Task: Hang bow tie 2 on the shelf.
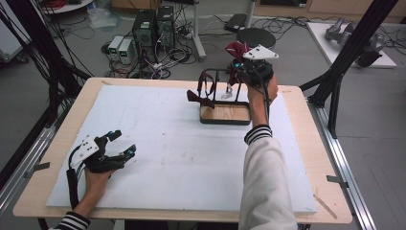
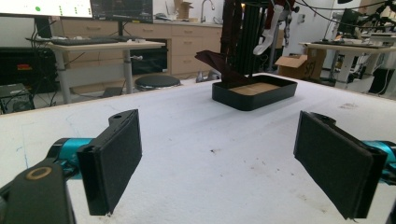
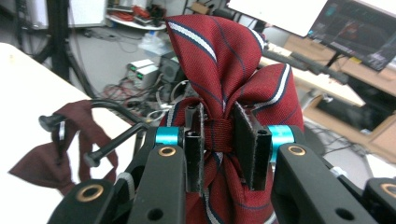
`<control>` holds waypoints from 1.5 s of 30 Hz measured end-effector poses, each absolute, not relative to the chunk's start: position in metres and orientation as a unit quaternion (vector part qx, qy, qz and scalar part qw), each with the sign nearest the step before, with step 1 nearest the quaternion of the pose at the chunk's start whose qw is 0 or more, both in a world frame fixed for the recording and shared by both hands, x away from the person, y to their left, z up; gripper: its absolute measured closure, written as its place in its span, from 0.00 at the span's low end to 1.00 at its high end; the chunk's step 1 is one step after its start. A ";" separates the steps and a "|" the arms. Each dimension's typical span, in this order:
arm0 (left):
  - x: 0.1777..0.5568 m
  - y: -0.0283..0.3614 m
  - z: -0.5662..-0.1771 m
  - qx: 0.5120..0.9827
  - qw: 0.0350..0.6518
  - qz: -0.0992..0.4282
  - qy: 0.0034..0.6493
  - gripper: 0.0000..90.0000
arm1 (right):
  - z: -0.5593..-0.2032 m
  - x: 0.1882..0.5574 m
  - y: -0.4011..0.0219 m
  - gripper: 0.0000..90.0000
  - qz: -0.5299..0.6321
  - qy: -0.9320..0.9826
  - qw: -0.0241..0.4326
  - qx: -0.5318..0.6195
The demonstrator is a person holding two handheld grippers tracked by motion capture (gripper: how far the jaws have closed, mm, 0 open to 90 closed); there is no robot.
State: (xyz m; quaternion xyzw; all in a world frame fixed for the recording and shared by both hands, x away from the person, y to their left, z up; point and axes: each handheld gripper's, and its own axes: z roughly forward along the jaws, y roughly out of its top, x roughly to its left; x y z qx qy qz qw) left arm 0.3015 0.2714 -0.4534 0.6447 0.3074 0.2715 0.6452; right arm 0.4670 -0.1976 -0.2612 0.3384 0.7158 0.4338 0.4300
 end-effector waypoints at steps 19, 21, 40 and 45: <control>0.301 0.271 -0.453 0.645 0.644 0.272 0.307 0.17 | -0.274 0.481 -0.194 0.83 0.418 0.727 0.421 0.345; 0.302 0.271 -0.453 0.645 0.645 0.272 0.307 0.17 | -0.275 0.482 -0.192 0.83 0.419 0.727 0.421 0.345; 0.301 0.271 -0.453 0.645 0.645 0.272 0.307 0.17 | -0.281 0.487 -0.188 0.80 0.414 0.737 0.408 0.345; 0.301 0.271 -0.453 0.646 0.644 0.272 0.305 0.17 | -0.282 0.487 -0.189 0.75 0.418 0.737 0.398 0.351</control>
